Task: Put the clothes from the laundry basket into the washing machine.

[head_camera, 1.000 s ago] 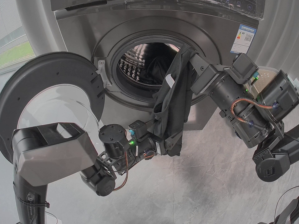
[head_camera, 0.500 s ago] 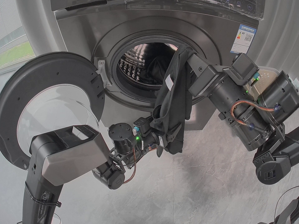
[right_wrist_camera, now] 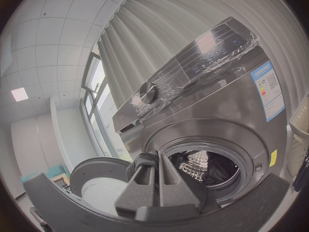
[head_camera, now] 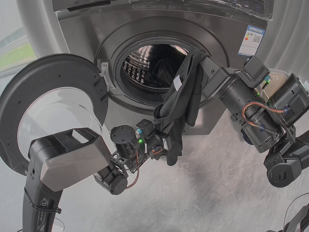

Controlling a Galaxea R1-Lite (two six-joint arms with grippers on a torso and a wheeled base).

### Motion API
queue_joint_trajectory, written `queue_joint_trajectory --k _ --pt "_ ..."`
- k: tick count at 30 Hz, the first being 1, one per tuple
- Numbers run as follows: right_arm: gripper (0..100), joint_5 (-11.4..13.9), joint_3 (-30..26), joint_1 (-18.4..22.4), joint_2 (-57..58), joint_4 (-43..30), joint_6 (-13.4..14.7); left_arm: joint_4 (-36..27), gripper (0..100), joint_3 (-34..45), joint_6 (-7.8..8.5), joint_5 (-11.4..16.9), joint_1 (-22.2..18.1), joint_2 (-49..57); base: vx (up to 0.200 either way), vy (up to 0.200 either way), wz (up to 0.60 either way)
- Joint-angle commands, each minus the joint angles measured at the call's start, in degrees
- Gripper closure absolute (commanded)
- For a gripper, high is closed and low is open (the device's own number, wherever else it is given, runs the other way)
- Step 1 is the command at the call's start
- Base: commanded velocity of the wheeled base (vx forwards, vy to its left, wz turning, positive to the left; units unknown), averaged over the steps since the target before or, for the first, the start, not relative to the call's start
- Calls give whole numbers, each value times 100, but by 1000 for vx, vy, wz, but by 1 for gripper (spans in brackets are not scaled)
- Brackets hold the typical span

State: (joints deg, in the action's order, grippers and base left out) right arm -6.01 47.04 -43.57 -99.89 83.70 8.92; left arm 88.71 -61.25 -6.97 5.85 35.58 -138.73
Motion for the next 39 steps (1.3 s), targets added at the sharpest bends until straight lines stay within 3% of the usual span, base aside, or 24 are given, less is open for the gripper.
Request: queue_joint_trajectory --k 1,8,22,23,28,33,36,39 --pt "100 -5 -319 428 57 -12 4 -12 100 842 -23 -40 -87 979 0 0 0" --pt "100 47 -969 525 -39 23 13 -12 100 1642 -15 -75 -96 2025 0 0 0" --pt "100 56 -1048 349 -426 41 31 -21 100 2073 -32 -190 -78 3018 0 0 0" --pt "0 56 -1083 340 -426 23 31 -21 100 2073 -41 -190 -87 3054 0 0 0" --pt "0 153 -2103 349 -338 -47 4 -21 100 2345 -59 -172 -87 3423 0 0 0" --pt "0 583 -3324 463 -584 243 31 -3 100 3066 -94 -102 -43 3932 0 0 0" --pt "0 592 -3790 402 -901 472 -5 -12 100 3101 -226 -111 -87 4108 0 0 0" --pt "0 583 -4072 332 -1015 472 -57 -21 100 3101 -243 -128 -104 4187 0 0 0"
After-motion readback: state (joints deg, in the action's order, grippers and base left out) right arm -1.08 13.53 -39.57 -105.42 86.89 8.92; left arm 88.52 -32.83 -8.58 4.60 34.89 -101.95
